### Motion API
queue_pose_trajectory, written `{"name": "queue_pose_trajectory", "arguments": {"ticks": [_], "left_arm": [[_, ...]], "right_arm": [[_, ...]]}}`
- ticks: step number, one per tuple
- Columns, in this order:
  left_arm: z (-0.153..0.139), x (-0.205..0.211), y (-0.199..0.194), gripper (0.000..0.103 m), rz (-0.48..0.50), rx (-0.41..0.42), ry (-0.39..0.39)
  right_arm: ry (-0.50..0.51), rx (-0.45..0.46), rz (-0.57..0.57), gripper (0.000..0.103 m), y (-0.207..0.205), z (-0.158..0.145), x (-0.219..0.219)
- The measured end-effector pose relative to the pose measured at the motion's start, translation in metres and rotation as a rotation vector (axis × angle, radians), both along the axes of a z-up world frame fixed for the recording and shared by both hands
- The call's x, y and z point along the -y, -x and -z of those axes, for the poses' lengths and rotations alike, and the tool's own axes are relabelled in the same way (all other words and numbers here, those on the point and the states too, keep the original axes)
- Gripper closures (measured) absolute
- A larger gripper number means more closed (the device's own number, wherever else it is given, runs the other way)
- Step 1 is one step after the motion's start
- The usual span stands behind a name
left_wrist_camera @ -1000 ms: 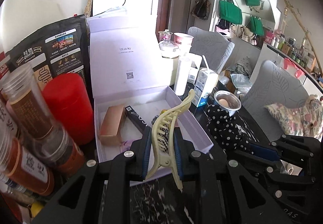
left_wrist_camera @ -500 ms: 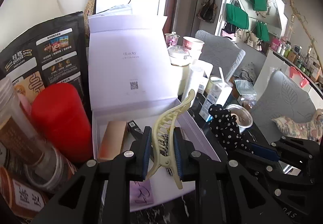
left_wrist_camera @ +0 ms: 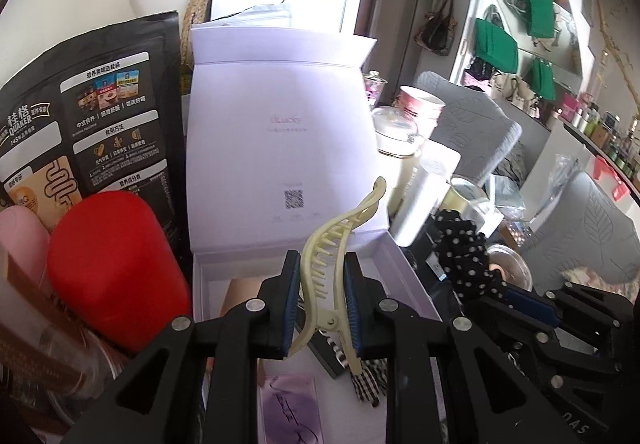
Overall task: Organize rigid objects
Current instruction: 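Lower the claw clip with the left gripper while the right lowers the polka-dot scrunchie into the box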
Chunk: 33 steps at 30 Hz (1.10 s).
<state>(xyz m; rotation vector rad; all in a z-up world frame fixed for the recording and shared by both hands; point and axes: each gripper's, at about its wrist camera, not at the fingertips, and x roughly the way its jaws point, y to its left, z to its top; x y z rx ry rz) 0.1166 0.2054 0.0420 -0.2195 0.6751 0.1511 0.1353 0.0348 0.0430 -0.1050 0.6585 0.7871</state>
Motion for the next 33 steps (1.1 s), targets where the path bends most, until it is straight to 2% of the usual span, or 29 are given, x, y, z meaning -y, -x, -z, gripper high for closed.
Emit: {"name": "queue_pose_trajectory", "arguments": {"ticks": [10,33], "left_arm": [[0.015,-0.011,-0.017,0.082,-0.02,-0.043,-0.007],[0.079,-0.003,-0.051,0.082,0.013,-0.271,-0.034]], "right_arm": [[-0.005,-0.034,-0.02,0.087,-0.024,0.01,-0.016],[0.103,-0.197,0.005,0.087,-0.062,0.078,-0.037]]}}
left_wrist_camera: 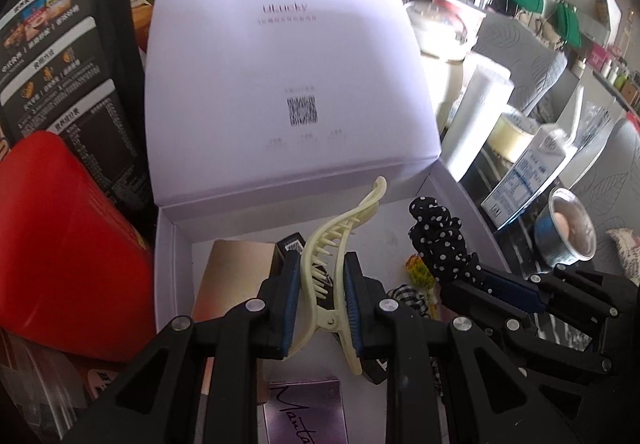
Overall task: Organize rigid objects
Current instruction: 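Lower the claw clip with the left gripper while the right lowers the polka-dot scrunchie into the box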
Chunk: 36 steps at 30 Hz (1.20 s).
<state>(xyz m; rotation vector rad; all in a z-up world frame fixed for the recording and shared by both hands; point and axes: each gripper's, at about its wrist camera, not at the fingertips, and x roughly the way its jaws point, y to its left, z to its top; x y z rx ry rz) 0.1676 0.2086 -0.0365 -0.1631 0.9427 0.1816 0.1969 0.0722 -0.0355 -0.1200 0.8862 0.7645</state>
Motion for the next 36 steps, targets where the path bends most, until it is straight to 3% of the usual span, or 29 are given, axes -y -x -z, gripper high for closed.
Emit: {"name": "queue_pose_trajectory", "arguments": {"ticks": [7,18,26,28,36], "left_arm": [[0.019,-0.001,-0.008,0.082,0.035,-0.068,0.073],[0.021,0.001,-0.008,0.082,0.003,-0.084,-0.002],[0.021,0.005,-0.008,0.082,-0.01,-0.108,-0.036],[0.02,0.011,-0.012,0.082,-0.008,-0.115,-0.052],[0.016,0.022,-0.017,0.082,-0.038,-0.106,-0.057]], "right_arm": [[0.04,-0.048,-0.008,0.087,-0.007,0.02,-0.007],[0.057,-0.043,-0.001,0.086,-0.008,0.024,-0.01],[0.056,-0.05,-0.009,0.075,-0.006,0.021,-0.007],[0.058,-0.039,-0.001,0.066,-0.003,0.018,-0.003],[0.06,-0.026,0.02,0.064,0.002,0.008,0.008]]}}
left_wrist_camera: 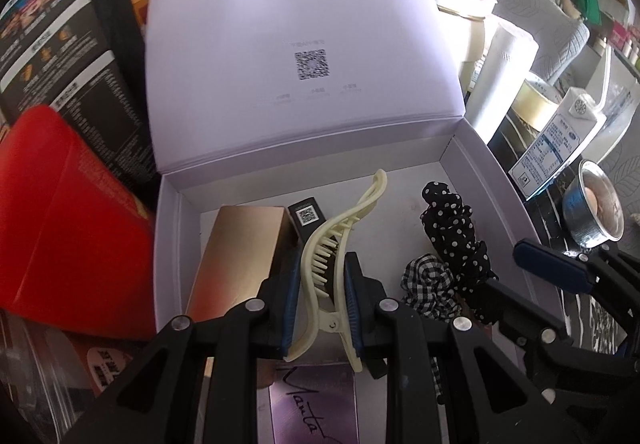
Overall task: Organize rigid objects
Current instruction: 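Lower the claw clip with the left gripper while the right lowers the polka-dot scrunchie into the box, then open both grippers releasing the claw clip and polka-dot scrunchie in the box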
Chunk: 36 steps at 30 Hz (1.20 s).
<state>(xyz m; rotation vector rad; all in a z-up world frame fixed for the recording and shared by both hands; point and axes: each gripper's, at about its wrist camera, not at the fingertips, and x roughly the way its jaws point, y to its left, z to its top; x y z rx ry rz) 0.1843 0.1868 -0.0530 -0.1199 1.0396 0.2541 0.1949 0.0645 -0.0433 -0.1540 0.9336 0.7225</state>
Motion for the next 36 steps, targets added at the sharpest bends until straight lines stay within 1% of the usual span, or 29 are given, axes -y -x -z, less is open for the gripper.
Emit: {"name": "queue_pose_trajectory", "arguments": {"ticks": [6,11,12,14,15,16,17,27,31,36], "left_arm": [[-0.006,0.002,0.006,0.082,-0.007,0.009,-0.008],[-0.019,0.008,0.012,0.081,-0.009,0.024,-0.016],[-0.023,0.008,0.014,0.078,-0.011,0.032,-0.017],[-0.029,0.01,0.017,0.059,-0.014,0.047,-0.024],[-0.032,0.01,0.017,0.036,-0.014,0.054,-0.026],[-0.037,0.012,0.019,0.017,-0.014,0.067,-0.027],[-0.041,0.013,0.021,0.013,-0.014,0.082,-0.03],[-0.068,0.021,0.036,0.013,-0.012,0.129,-0.051],[-0.081,0.021,0.047,0.013,-0.017,0.149,-0.056],[-0.102,0.023,0.068,0.013,-0.016,0.192,-0.066]], "right_arm": [[0.012,0.03,0.014,0.064,0.006,-0.013,0.008],[0.016,0.058,0.023,0.064,0.014,-0.026,0.014],[0.015,0.062,0.025,0.064,0.016,-0.029,0.017],[0.013,0.071,0.03,0.064,0.019,-0.033,0.019],[0.012,0.077,0.032,0.064,0.021,-0.036,0.02],[0.011,0.084,0.036,0.064,0.022,-0.039,0.022],[0.01,0.089,0.039,0.065,0.024,-0.042,0.024],[0.002,0.134,0.056,0.064,0.037,-0.068,0.04],[-0.001,0.158,0.056,0.061,0.045,-0.078,0.042],[-0.027,0.191,0.067,0.061,0.057,-0.093,0.05]]}}
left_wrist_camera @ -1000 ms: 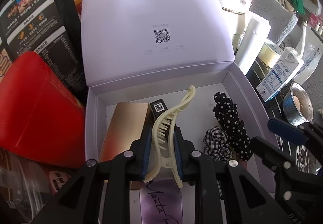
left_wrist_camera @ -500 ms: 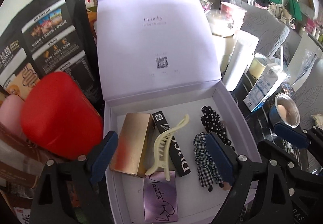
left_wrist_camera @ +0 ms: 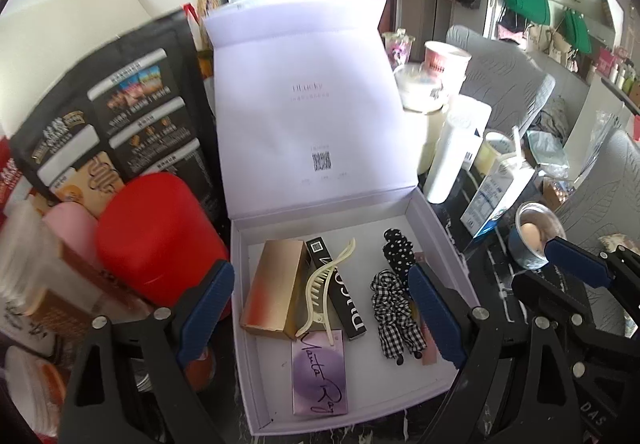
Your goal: Organize rigid objects
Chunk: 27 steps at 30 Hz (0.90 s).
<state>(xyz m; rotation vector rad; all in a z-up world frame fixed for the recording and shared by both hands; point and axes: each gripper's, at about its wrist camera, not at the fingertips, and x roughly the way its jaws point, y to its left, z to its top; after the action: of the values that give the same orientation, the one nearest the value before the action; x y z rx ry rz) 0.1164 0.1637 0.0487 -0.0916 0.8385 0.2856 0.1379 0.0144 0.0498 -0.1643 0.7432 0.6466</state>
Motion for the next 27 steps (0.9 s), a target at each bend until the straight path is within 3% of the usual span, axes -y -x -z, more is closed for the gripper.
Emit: {"name": "queue_pose_trajectory", "arguments": {"ticks": [3,8,11,17,19,27], "left_arm": [[-0.013,0.002,0.014,0.013,-0.003,0.03,-0.009],[-0.031,0.006,0.039,0.013,-0.009,0.073,0.002],[-0.04,0.009,0.055,0.013,-0.002,0.115,0.012],[-0.053,0.015,0.082,0.013,-0.014,0.154,-0.027],[-0.056,0.016,0.092,0.013,-0.014,0.163,-0.03],[-0.053,0.017,0.126,0.013,-0.029,0.169,-0.03]], "right_arm": [[-0.018,0.023,0.003,0.053,0.009,-0.011,0.006],[-0.041,0.062,0.002,0.053,0.029,-0.027,0.016],[-0.057,0.081,0.0,0.043,0.041,-0.033,0.021],[-0.082,0.129,-0.003,0.041,0.069,-0.046,0.032],[-0.086,0.133,0.004,0.037,0.075,-0.048,0.035],[-0.09,0.162,0.024,0.034,0.106,-0.055,0.044]]}}
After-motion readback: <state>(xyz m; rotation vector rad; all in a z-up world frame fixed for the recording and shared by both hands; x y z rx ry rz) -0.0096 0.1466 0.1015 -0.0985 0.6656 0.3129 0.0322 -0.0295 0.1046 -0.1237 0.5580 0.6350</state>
